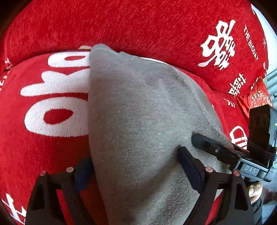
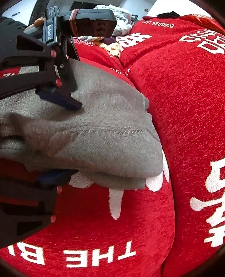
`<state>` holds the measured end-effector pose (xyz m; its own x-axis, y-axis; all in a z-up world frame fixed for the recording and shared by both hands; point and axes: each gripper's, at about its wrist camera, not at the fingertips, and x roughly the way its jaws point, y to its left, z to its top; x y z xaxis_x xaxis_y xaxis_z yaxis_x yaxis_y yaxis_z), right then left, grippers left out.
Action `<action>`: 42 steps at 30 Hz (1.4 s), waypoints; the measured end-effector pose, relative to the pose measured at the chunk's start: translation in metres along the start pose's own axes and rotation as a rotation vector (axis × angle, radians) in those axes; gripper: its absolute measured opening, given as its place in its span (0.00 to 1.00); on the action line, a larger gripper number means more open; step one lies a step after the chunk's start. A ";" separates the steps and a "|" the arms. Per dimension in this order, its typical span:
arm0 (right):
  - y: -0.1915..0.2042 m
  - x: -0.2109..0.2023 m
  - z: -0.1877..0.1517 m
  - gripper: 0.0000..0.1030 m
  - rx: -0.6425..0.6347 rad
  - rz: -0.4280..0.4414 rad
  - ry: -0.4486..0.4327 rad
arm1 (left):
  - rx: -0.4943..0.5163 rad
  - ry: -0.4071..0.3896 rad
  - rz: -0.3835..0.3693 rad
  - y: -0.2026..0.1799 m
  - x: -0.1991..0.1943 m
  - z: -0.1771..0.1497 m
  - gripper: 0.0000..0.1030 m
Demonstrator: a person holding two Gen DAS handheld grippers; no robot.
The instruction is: Fold small clothes
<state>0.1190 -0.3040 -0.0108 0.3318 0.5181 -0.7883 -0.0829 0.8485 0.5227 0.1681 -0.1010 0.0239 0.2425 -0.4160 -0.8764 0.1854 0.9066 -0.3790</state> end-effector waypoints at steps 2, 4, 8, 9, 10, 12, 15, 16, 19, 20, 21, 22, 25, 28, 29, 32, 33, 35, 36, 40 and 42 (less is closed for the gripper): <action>0.002 0.000 0.000 0.52 -0.011 -0.003 -0.006 | 0.020 -0.013 0.012 -0.004 -0.001 0.000 0.78; 0.006 0.000 0.000 0.47 -0.029 -0.011 -0.013 | 0.035 -0.024 0.017 -0.005 -0.004 0.000 0.73; 0.016 -0.004 0.001 0.37 -0.072 -0.051 -0.040 | 0.075 -0.054 0.033 -0.009 -0.013 -0.001 0.55; 0.019 -0.005 0.001 0.35 -0.083 -0.063 -0.046 | 0.089 -0.061 0.044 -0.012 -0.015 -0.001 0.53; 0.022 -0.007 0.001 0.34 -0.092 -0.076 -0.052 | 0.095 -0.062 0.051 -0.013 -0.016 -0.001 0.52; 0.027 -0.009 0.000 0.33 -0.116 -0.101 -0.062 | 0.098 -0.063 0.058 -0.013 -0.018 -0.001 0.50; 0.033 -0.011 0.000 0.32 -0.133 -0.121 -0.069 | 0.089 -0.064 0.054 -0.011 -0.020 -0.001 0.46; 0.034 -0.012 0.001 0.32 -0.134 -0.123 -0.072 | 0.086 -0.064 0.053 -0.010 -0.021 0.000 0.46; 0.035 -0.017 0.000 0.30 -0.142 -0.125 -0.079 | 0.090 -0.069 0.057 -0.011 -0.024 0.000 0.42; 0.037 -0.019 0.000 0.30 -0.148 -0.125 -0.085 | 0.090 -0.071 0.060 -0.012 -0.025 -0.001 0.40; 0.040 -0.020 0.000 0.29 -0.154 -0.126 -0.089 | 0.092 -0.074 0.063 -0.013 -0.027 -0.001 0.39; 0.043 -0.022 0.000 0.29 -0.162 -0.130 -0.094 | 0.093 -0.076 0.065 -0.013 -0.029 -0.002 0.39; 0.051 -0.026 0.000 0.29 -0.179 -0.135 -0.103 | 0.096 -0.083 0.076 -0.016 -0.034 -0.004 0.38; 0.053 -0.031 -0.001 0.29 -0.178 -0.131 -0.107 | 0.095 -0.087 0.079 -0.018 -0.040 -0.005 0.38; 0.054 -0.032 -0.002 0.29 -0.178 -0.129 -0.108 | 0.097 -0.090 0.080 -0.019 -0.043 -0.006 0.38; 0.058 -0.039 -0.004 0.29 -0.182 -0.128 -0.116 | 0.101 -0.096 0.085 -0.023 -0.049 -0.008 0.38; 0.060 -0.042 -0.005 0.29 -0.184 -0.129 -0.118 | 0.104 -0.101 0.088 -0.025 -0.053 -0.010 0.38; 0.064 -0.047 -0.008 0.29 -0.188 -0.129 -0.125 | 0.108 -0.108 0.090 -0.027 -0.059 -0.013 0.38; 0.066 -0.050 -0.010 0.29 -0.190 -0.128 -0.128 | 0.112 -0.112 0.090 -0.028 -0.062 -0.015 0.38; 0.075 -0.064 -0.019 0.29 -0.203 -0.128 -0.140 | 0.119 -0.124 0.093 -0.034 -0.075 -0.024 0.38; 0.078 -0.072 -0.025 0.29 -0.207 -0.129 -0.147 | 0.127 -0.134 0.094 -0.037 -0.083 -0.031 0.38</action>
<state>0.0652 -0.2721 0.0783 0.4832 0.3962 -0.7807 -0.2162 0.9181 0.3322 0.1114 -0.0984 0.1013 0.3872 -0.3436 -0.8556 0.2723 0.9292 -0.2499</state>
